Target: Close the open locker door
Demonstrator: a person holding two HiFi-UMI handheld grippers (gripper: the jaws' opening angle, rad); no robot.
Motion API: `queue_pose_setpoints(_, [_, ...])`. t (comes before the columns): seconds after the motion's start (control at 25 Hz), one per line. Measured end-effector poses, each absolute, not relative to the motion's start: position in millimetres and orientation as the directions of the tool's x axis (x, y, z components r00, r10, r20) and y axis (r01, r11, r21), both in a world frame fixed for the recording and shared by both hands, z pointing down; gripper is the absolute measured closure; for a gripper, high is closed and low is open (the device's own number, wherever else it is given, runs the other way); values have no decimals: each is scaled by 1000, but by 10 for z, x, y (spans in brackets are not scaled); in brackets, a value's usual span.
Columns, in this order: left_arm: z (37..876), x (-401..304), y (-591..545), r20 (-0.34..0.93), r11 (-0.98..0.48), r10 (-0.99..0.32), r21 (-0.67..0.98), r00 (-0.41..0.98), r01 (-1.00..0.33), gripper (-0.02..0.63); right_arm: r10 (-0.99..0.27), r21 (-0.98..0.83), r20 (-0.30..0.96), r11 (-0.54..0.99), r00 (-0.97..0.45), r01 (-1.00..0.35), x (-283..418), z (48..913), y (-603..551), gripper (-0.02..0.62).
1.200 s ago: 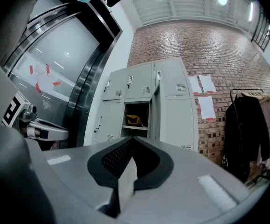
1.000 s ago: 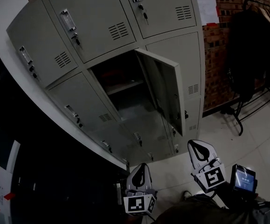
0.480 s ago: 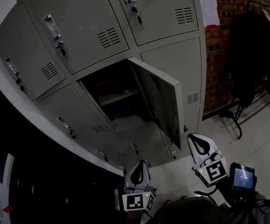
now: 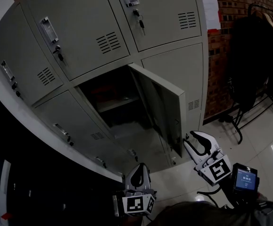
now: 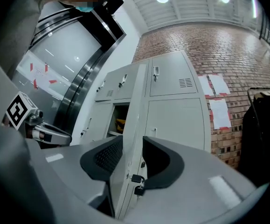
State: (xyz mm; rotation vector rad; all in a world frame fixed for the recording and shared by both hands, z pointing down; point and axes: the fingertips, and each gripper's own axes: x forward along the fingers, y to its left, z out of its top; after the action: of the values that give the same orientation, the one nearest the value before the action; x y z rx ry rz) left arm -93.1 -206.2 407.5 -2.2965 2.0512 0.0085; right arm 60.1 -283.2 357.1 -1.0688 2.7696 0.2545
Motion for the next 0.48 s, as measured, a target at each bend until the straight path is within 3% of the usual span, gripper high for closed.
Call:
queue_pose_setpoints(0.36, [4070, -940, -2102, -46, -76, -996, -48, 79, -996, 609, -474, 135, -224, 850, -851, -509, 395, 3542, -2764, 404])
queue_pose_setpoints(0.48, [4062, -945, -2089, -46, -60, -997, -52, 62, -997, 609, -422, 138, -225, 879, -878, -457, 316, 3536, -2719, 412])
